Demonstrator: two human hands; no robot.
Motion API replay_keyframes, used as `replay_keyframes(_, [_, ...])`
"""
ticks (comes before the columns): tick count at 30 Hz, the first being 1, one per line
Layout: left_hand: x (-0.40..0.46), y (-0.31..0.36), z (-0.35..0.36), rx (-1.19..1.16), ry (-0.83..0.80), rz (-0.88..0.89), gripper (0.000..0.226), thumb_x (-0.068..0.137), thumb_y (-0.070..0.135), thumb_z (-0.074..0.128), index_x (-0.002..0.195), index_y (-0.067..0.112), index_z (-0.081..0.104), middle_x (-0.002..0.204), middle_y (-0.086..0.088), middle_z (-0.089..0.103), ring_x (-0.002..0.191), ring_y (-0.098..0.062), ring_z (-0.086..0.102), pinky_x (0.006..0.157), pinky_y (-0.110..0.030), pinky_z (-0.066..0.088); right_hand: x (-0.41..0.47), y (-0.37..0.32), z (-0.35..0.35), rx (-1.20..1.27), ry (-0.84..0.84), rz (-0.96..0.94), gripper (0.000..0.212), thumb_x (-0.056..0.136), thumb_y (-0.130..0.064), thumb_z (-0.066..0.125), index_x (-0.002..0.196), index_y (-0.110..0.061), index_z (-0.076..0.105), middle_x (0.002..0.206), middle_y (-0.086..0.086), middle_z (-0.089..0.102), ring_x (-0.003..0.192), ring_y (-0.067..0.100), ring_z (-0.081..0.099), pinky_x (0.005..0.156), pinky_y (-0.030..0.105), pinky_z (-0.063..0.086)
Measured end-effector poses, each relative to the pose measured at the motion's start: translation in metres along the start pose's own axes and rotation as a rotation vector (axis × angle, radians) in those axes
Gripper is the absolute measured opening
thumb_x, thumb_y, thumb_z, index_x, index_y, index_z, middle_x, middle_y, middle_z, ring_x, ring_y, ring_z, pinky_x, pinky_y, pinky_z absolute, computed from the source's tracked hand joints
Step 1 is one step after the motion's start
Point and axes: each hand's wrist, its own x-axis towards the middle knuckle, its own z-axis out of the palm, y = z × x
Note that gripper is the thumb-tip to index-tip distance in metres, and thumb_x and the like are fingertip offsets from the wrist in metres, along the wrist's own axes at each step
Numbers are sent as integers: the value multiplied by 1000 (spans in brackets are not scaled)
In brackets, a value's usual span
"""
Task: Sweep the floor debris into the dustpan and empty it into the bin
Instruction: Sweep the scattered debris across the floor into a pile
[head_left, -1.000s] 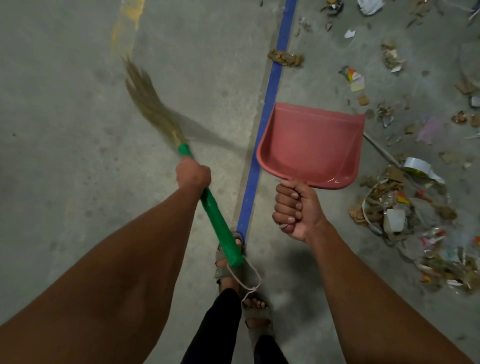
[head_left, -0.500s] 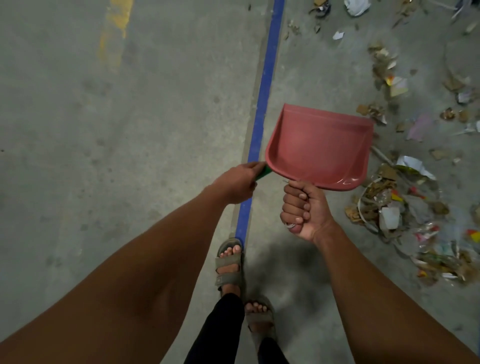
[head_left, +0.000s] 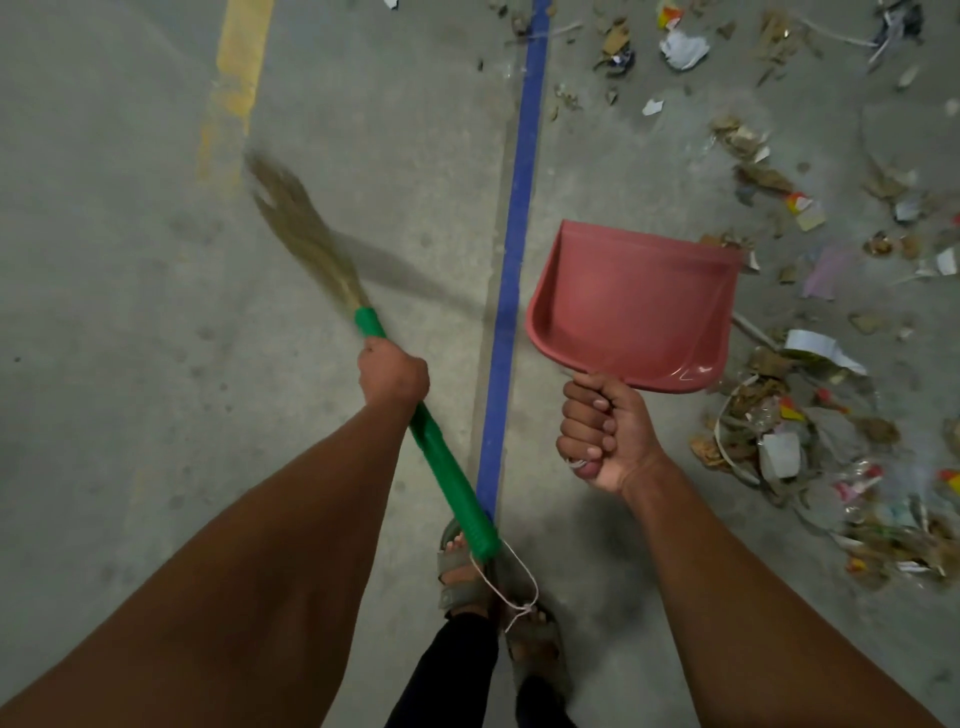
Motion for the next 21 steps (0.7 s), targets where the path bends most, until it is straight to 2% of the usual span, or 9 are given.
replay_keyframes(3, [-7,8,12,179,-150,144,41,96,18,57,133,2,52,120,-17,60,102,-35,65,83,-37,56,5,-2,0,13,-1,4,42,95,-22,45,55,-23,34,37,-9,22,26,5,19,36,19,13])
replay_keyframes(7, [-17,21,37,382,-319,494,48,93,15,56,141,11,51,115,-19,64,98,-35,67,74,-33,51,9,-6,-4,28,-19,19,42,97,-22,44,56,-24,33,37,-9,22,30,8,11,35,19,13])
replay_keyframes(10, [-18,41,42,478,-506,753,55,93,14,59,147,18,51,118,-16,68,102,-32,67,78,-31,49,11,-11,-4,34,-32,28,41,97,-23,44,60,-25,27,39,-9,17,30,8,10,35,19,14])
replay_keyframes(12, [-17,53,42,468,-570,837,57,96,16,61,151,20,49,123,-12,68,107,-30,66,85,-31,48,12,-18,-3,28,-33,24,40,96,-23,44,63,-26,23,41,-9,14,30,8,10,35,19,13])
replay_keyframes(15, [-8,57,37,332,-511,847,62,96,16,63,155,20,45,131,-13,67,112,-29,66,87,-27,44,15,-32,4,23,-29,14,40,96,-22,45,63,-26,22,42,-9,12,30,8,10,36,19,12])
replay_keyframes(18, [2,55,22,65,-300,720,59,98,15,62,154,17,45,133,-15,66,117,-32,65,96,-27,47,24,-50,9,15,-12,8,40,97,-22,44,61,-25,24,42,-8,13,31,9,9,33,19,14])
replay_keyframes(19, [7,53,16,-3,-201,663,55,100,16,60,153,16,46,129,-16,67,111,-32,66,98,-33,51,29,-56,11,13,-15,10,40,97,-21,43,61,-25,25,41,-8,15,31,8,9,32,18,16])
replay_keyframes(21, [23,53,5,-110,-7,539,45,102,19,56,146,17,48,113,-12,68,95,-29,68,89,-44,59,42,-68,14,19,-40,24,40,98,-22,43,62,-25,26,39,-9,20,28,7,14,33,19,16])
